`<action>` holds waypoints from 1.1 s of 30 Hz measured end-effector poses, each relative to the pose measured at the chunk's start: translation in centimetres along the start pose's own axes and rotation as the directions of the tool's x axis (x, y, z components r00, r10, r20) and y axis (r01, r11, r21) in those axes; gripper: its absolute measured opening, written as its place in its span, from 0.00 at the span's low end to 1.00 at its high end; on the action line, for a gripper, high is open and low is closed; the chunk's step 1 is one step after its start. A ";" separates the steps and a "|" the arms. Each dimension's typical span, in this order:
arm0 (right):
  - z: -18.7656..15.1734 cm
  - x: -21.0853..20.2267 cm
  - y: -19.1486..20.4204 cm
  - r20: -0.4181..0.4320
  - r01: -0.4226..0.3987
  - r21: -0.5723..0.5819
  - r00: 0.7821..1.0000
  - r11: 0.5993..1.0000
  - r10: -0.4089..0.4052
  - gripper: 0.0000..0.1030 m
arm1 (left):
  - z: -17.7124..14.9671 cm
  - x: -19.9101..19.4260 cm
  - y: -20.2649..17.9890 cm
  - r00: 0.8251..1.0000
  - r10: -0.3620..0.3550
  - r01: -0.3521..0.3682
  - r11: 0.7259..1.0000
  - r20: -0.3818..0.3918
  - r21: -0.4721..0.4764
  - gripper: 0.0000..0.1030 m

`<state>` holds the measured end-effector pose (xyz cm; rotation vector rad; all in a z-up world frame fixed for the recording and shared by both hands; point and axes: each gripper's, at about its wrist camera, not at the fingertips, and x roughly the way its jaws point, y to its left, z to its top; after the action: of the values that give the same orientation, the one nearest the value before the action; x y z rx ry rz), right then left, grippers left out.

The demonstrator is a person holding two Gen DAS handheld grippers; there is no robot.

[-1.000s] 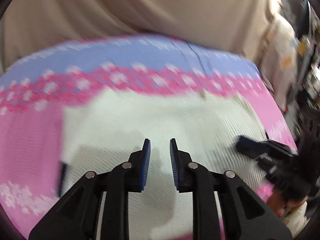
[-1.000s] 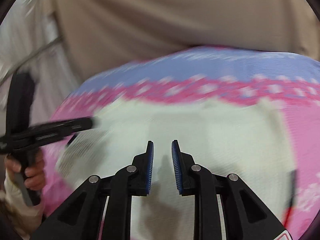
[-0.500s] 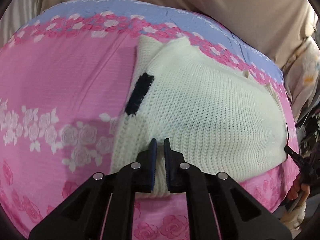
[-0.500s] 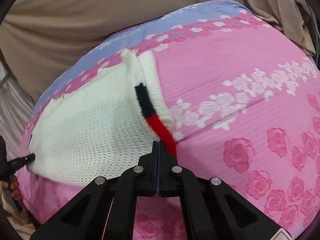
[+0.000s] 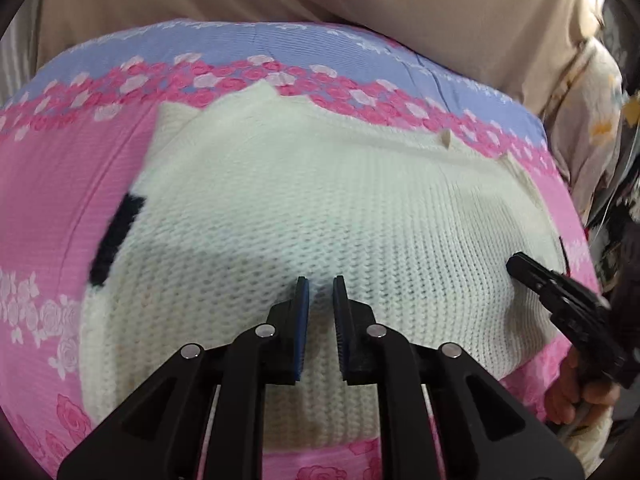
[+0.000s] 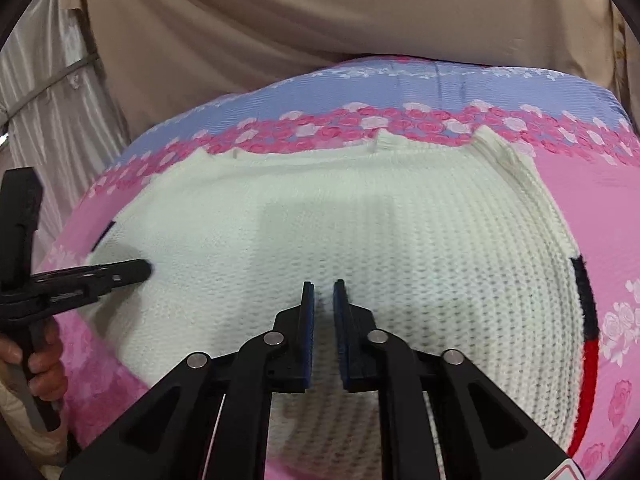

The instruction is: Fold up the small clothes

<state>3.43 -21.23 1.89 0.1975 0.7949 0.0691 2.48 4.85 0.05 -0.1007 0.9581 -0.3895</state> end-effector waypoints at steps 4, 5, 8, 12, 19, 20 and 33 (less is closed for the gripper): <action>-0.3 -1.3 -8.0 0.035 0.032 0.224 0.999 0.974 -0.041 0.00 | 0.2 -2.2 4.5 0.989 0.141 -0.135 0.985 0.053 -0.105 0.11; -0.4 -2.2 -10.1 0.044 0.057 0.277 0.996 0.959 -0.072 0.00 | 0.2 -2.6 5.5 0.987 0.152 -0.143 0.982 0.057 -0.127 0.09; 0.0 -4.2 -12.4 0.048 0.141 0.325 0.985 0.935 -0.165 0.00 | 0.2 -3.4 7.9 0.998 0.049 -0.039 0.977 0.045 -0.209 0.09; 2.0 -5.1 -7.9 0.080 0.126 0.209 0.986 0.970 -0.146 0.15 | 0.8 -5.3 7.0 0.987 0.106 -0.080 0.975 0.117 -0.208 0.16; 5.3 -0.9 4.4 0.021 -0.072 -0.056 0.997 0.996 0.073 0.15 | 1.4 -5.2 7.8 0.983 0.137 -0.105 0.965 0.122 -0.241 0.38; 5.7 -0.2 5.6 0.017 -0.077 -0.081 0.997 0.994 0.078 0.15 | 1.2 -5.1 8.1 0.984 0.139 -0.106 0.962 0.115 -0.253 0.38; 9.2 1.6 -6.2 0.067 0.193 0.196 0.976 0.962 -0.209 0.40 | 9.6 -0.5 7.0 0.988 0.086 -0.064 0.985 0.130 -0.162 0.67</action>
<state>11.05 -28.44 5.78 0.2954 0.7301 -0.2067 11.98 10.71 4.19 -0.2315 0.8536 -0.2339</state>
